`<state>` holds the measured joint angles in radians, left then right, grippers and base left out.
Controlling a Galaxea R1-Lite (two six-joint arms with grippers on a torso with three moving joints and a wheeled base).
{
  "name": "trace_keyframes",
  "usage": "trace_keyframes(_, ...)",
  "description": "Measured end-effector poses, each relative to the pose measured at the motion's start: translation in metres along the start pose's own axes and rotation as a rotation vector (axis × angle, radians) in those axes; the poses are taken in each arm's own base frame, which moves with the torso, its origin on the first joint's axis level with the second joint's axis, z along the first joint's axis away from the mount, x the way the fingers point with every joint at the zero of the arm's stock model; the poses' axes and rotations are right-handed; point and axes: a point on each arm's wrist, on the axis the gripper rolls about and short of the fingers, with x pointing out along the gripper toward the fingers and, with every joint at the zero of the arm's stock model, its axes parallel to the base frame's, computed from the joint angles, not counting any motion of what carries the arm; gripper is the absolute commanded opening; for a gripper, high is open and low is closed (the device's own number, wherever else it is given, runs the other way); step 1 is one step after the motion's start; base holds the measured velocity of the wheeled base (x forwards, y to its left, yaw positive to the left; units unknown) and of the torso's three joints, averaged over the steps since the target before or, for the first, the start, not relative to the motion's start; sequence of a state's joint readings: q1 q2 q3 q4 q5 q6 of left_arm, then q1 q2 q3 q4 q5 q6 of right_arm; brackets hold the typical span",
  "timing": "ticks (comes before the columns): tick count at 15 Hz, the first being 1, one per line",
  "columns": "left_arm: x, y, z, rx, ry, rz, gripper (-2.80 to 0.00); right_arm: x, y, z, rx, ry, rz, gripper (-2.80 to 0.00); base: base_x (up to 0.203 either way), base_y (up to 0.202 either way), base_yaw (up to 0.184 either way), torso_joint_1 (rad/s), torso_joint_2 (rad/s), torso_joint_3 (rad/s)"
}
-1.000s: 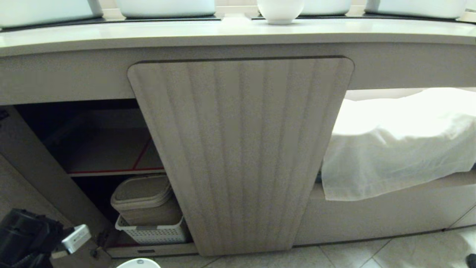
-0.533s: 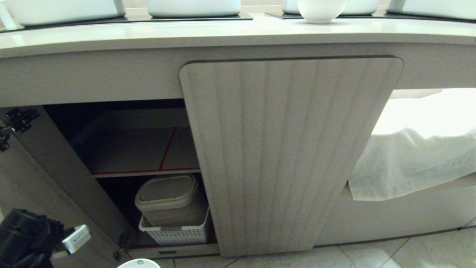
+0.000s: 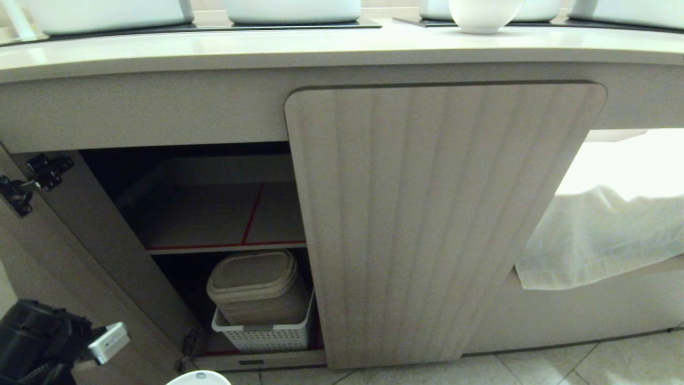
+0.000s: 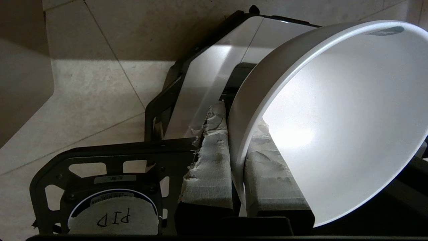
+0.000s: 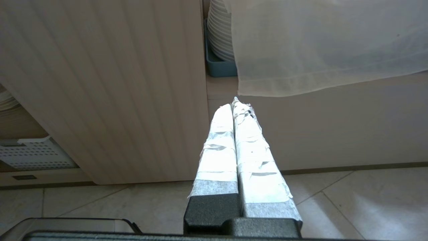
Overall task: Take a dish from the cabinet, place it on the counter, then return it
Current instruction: Put it back into the cabinet
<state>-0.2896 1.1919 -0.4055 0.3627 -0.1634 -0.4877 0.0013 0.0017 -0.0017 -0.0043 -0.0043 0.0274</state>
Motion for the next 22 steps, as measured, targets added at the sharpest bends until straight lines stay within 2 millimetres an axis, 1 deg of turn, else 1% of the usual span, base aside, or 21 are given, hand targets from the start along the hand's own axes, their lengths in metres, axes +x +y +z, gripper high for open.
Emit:
trace_keyframes(9,0.000,0.000,0.000,-0.012,-0.001,0.002,-2.80,0.000,0.000,0.000,0.000,0.000,0.000,-2.80,0.000,0.000,0.000,0.000,0.00,0.000)
trace_keyframes(15,0.001,-0.001,0.003,-0.083,0.000,0.004,-2.80,0.000,0.000,0.000,0.000,0.000,0.000,-2.80,0.000,0.000,0.000,0.000,0.00,0.000)
trace_keyframes(19,0.003,-0.001,0.011,-0.120,-0.054,-0.014,-2.80,0.000,0.000,0.000,0.000,0.000,0.000,-2.80,0.000,0.000,0.000,0.000,0.00,0.000)
trace_keyframes(22,0.006,-0.003,0.017,-0.127,-0.051,-0.004,-2.80,0.000,0.000,0.000,0.000,0.000,0.000,-2.80,0.000,0.000,0.000,0.000,0.00,0.000)
